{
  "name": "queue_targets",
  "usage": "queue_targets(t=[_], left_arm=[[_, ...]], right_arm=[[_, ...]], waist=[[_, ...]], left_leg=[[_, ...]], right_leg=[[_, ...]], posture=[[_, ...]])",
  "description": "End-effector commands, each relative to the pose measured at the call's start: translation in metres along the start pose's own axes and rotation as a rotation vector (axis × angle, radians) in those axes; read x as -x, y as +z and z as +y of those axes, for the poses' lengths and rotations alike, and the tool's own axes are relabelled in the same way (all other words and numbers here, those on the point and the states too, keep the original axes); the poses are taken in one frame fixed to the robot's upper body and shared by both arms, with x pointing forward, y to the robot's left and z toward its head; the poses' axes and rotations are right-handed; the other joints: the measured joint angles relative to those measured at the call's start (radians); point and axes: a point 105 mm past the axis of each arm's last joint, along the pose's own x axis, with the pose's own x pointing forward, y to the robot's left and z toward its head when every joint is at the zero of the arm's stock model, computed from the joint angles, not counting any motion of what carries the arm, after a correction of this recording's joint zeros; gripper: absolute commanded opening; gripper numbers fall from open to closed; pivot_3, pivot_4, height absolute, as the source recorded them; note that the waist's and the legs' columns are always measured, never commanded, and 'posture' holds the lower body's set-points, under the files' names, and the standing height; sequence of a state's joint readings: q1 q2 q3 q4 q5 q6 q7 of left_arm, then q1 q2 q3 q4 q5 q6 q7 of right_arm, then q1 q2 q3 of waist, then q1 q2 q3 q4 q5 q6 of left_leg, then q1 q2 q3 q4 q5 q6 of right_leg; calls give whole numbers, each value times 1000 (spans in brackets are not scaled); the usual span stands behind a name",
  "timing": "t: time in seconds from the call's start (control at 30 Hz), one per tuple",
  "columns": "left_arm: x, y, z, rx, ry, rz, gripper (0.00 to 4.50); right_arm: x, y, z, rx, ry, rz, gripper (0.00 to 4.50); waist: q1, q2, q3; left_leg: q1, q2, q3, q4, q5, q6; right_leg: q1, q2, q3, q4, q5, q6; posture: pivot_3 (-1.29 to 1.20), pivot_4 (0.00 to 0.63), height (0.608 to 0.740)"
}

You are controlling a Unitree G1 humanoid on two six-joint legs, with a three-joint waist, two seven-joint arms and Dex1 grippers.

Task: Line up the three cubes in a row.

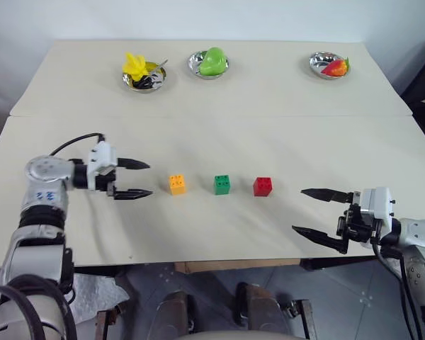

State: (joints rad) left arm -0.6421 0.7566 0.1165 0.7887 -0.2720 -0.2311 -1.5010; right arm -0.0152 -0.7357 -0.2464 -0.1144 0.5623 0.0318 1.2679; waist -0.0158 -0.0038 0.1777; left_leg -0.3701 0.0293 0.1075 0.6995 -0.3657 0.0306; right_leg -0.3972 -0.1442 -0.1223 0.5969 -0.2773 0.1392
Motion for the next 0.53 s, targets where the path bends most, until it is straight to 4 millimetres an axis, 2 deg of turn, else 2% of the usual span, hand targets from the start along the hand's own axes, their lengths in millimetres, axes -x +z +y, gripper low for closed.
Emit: queue_targets(t=[0.03, 0.1, 0.27, 0.33, 0.53], left_arm=[[26, 23, -19, -17, 52, -98, 3953], [36, 27, -29, 25, 114, -109, 3953], [52, 30, -41, 40, 201, -102, 3953], [54, 30, -39, 26, 234, -91, 3953], [51, 28, -40, 22, 221, -83, 3953]], right_arm=[[12, 14, -15, 50, -31, -104, 4500], [17, 15, -23, 52, -27, -107, 4500], [27, 10, -26, 57, 55, -60, 4500], [30, 8, -32, 57, 47, -55, 4500], [23, 5, -35, 60, 67, -57, 4500]], waist=[[-5, 0, 0], [-7, 0, 0], [20, 1, 0], [19, 1, 0], [12, 1, 0]], left_leg=[[0, 1, 0, 0, 0, 0], [0, 1, -1, 0, 0, 0], [1, 0, -4, 2, 0, 1], [1, -1, -4, 2, 0, 1], [1, -1, -2, 1, -1, 0]], right_leg=[[0, 0, 0, 0, 0, 0], [0, -1, 0, 0, 0, 0], [2, -3, -1, 2, 0, 0], [2, -4, 0, 2, 0, 0], [1, -3, -1, 2, 0, -1]], posture=[[0, 150, 740], [0, 150, 740], [0, 150, 740], [0, 150, 740], [0, 150, 740]])
